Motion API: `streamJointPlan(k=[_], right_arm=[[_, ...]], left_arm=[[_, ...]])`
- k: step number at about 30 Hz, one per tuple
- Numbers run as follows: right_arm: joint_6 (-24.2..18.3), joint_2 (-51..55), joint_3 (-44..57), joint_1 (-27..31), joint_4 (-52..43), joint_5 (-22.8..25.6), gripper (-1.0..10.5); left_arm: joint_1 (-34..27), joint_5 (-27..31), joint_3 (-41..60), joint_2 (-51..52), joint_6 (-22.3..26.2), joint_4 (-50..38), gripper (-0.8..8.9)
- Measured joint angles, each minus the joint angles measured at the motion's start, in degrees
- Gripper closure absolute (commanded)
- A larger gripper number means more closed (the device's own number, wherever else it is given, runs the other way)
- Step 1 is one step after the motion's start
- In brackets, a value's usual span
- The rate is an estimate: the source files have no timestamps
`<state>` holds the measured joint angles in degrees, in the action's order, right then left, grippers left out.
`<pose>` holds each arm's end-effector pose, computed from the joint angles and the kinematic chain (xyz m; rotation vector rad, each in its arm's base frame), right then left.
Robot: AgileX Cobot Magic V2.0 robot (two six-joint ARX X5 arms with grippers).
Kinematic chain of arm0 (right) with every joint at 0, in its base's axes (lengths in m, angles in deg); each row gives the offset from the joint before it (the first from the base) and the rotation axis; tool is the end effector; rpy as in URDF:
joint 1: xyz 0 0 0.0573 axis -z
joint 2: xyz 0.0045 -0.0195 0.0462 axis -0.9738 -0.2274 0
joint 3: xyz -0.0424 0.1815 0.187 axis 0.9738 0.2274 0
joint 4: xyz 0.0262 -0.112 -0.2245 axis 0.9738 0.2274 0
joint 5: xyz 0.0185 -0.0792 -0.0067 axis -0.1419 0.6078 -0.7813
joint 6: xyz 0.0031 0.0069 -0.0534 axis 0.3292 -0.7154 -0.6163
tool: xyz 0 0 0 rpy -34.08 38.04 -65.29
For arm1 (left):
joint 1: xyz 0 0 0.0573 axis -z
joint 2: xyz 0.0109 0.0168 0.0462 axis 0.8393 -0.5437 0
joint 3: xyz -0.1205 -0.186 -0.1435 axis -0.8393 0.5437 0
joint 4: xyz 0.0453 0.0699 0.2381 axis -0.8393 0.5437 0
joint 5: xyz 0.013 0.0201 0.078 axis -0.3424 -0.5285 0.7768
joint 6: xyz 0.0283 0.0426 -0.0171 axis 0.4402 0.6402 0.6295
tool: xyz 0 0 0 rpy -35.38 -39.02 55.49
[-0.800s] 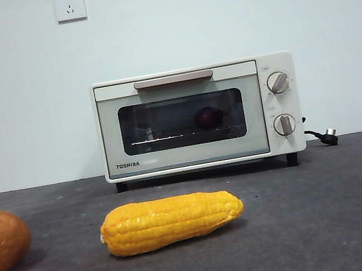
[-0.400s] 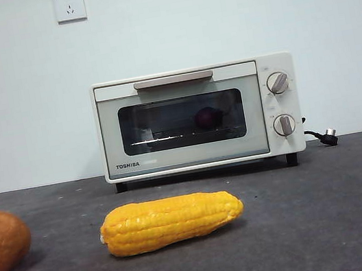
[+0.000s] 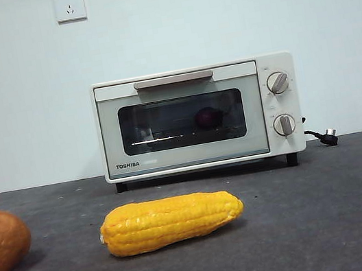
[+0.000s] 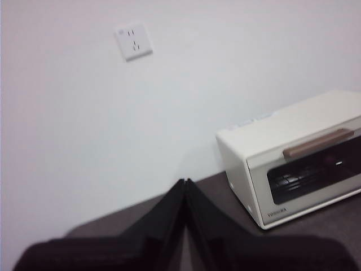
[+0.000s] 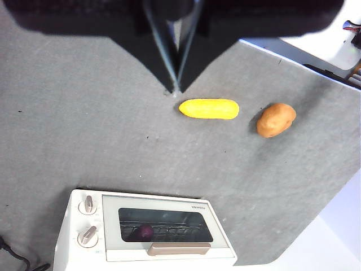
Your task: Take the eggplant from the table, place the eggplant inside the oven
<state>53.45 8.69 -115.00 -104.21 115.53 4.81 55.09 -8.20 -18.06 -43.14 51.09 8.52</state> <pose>0.0113 0.0083 0.4315 0.0948 0.5814 0.4797 0.0326 -0.0036 0.3398 0.2658 -0.1106 -0.1172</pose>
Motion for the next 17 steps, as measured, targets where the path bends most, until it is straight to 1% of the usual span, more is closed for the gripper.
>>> streamJointPlan(k=[3, 7, 11, 17], right_arm=[[0.0, 0.0, 0.0, 0.0, -0.02, 0.0, 9.5], [0.0, 0.0, 0.0, 0.0, 0.0, 0.0, 9.5], [0.0, 0.0, 0.0, 0.0, 0.0, 0.0, 9.5], [0.0, 0.0, 0.0, 0.0, -0.02, 0.0, 9.5]], left_arm=[[-0.02, 0.0, 8.68, 1.97, -2.69, -5.51, 8.15], [-0.02, 0.04, 18.56, 3.85, -6.56, -10.19, 8.14], [-0.09, 1.75, 25.24, 5.7, -9.6, -11.85, 8.14], [-0.11, 6.69, 31.76, 9.07, -13.38, -11.98, 8.14]])
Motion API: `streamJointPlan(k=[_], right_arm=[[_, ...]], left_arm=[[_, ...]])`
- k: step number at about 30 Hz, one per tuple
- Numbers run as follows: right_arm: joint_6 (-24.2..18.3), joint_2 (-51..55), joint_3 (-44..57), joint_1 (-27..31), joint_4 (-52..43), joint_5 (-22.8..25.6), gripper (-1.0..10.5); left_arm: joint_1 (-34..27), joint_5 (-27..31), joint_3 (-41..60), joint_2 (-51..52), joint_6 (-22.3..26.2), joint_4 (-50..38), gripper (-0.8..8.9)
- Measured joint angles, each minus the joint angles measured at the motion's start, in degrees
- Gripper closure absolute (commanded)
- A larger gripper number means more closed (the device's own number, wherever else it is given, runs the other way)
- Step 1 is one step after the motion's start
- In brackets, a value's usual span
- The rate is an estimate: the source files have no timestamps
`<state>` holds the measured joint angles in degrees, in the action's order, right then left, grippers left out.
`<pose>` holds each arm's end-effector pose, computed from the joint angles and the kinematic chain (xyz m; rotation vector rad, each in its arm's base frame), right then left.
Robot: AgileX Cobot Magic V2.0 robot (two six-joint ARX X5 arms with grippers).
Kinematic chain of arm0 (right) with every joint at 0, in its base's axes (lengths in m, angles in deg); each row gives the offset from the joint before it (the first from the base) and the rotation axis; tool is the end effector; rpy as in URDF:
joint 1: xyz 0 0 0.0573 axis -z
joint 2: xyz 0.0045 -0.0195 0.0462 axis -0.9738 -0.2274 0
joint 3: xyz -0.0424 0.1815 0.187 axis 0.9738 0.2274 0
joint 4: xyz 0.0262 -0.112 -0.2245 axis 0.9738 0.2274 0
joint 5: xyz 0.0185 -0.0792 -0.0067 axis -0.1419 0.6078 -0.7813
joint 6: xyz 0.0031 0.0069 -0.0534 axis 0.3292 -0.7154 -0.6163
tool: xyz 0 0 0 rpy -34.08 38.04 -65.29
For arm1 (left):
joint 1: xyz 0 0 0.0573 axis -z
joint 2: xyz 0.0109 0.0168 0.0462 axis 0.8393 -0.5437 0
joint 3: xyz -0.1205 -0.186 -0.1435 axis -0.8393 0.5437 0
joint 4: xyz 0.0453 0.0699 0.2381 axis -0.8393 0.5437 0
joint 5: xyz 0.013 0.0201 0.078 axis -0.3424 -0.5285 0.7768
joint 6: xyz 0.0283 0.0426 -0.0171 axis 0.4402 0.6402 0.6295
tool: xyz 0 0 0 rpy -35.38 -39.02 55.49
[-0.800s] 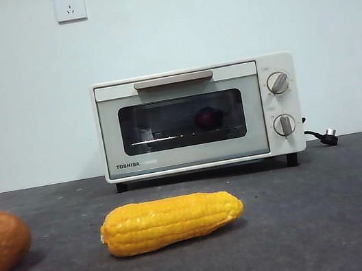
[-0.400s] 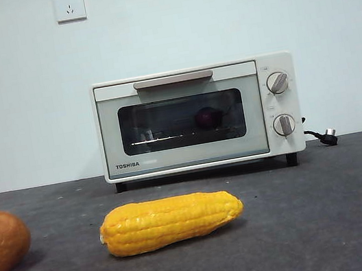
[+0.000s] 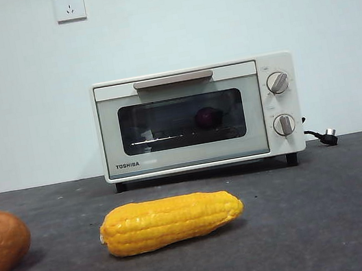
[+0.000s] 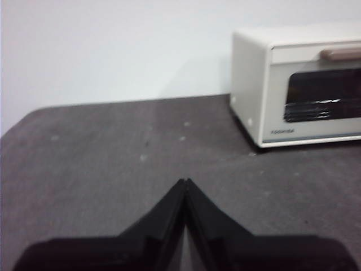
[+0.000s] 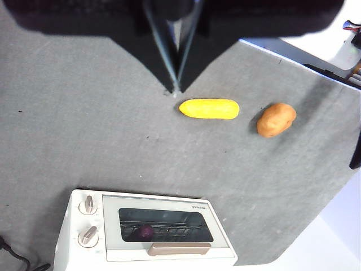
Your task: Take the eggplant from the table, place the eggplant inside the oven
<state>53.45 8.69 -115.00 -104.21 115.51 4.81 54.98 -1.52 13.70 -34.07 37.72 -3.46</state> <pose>0.0113 0.0083 0.4315 0.0948 0.5811 0.4798 0.0846 0.0017 0.1983 0.0196 0.0919 -0.0126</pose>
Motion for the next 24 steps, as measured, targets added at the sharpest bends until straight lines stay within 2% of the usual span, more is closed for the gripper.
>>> streamJointPlan(k=[10, 24], right_arm=[[0.0, 0.0, 0.0, 0.0, 0.02, 0.0, 9.5], [0.0, -0.76, 0.0, 0.0, 0.0, 0.02, 9.5]], left_arm=[[0.0, 2.78, 2.19, 0.76, -1.42, 6.47, 8.14], [0.39, 2.75, 6.08, 0.79, -5.49, 6.78, 8.14]])
